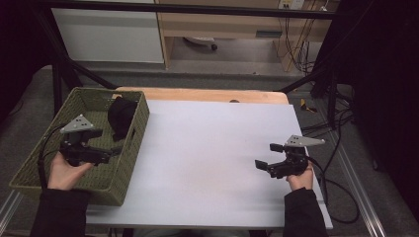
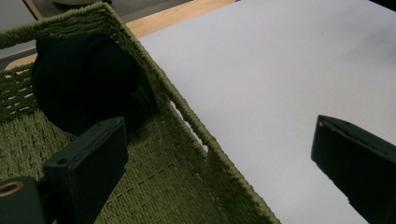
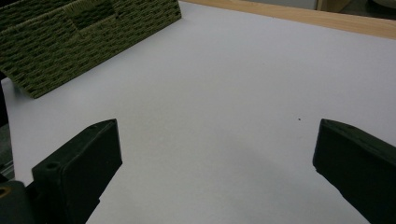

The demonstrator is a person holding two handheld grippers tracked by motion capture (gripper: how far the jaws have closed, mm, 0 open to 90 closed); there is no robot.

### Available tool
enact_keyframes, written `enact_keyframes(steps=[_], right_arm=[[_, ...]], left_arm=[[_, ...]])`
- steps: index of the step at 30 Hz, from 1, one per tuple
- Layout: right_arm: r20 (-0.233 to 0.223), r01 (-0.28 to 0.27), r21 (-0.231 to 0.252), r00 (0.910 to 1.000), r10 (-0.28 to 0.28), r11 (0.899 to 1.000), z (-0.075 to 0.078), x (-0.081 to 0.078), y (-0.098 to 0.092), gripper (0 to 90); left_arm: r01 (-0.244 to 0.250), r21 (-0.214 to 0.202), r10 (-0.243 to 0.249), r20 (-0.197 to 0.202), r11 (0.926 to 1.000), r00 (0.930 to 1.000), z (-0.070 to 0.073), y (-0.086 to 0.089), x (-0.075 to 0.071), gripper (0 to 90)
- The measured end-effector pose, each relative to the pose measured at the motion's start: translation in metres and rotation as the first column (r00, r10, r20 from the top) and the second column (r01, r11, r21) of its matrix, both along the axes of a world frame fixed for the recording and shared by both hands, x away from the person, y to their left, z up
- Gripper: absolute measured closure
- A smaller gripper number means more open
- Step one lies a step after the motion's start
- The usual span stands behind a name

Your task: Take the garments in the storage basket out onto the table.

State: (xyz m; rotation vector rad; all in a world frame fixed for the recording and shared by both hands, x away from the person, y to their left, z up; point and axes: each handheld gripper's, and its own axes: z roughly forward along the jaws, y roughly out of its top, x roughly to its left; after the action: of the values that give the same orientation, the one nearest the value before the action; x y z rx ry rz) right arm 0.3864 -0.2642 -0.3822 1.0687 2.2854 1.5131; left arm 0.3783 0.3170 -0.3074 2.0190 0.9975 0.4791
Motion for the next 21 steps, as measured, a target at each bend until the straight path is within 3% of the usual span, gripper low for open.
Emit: enact_keyframes(steps=[21], right_arm=[[-0.003,0.002,0.000,1.0000,-0.002,1.000,0.000,0.000,0.000,1.7]], left_arm=[[-0.011,0.033,0.010,0.014,0.9994,0.9998,0.026,-0.001,0.007,3.6]])
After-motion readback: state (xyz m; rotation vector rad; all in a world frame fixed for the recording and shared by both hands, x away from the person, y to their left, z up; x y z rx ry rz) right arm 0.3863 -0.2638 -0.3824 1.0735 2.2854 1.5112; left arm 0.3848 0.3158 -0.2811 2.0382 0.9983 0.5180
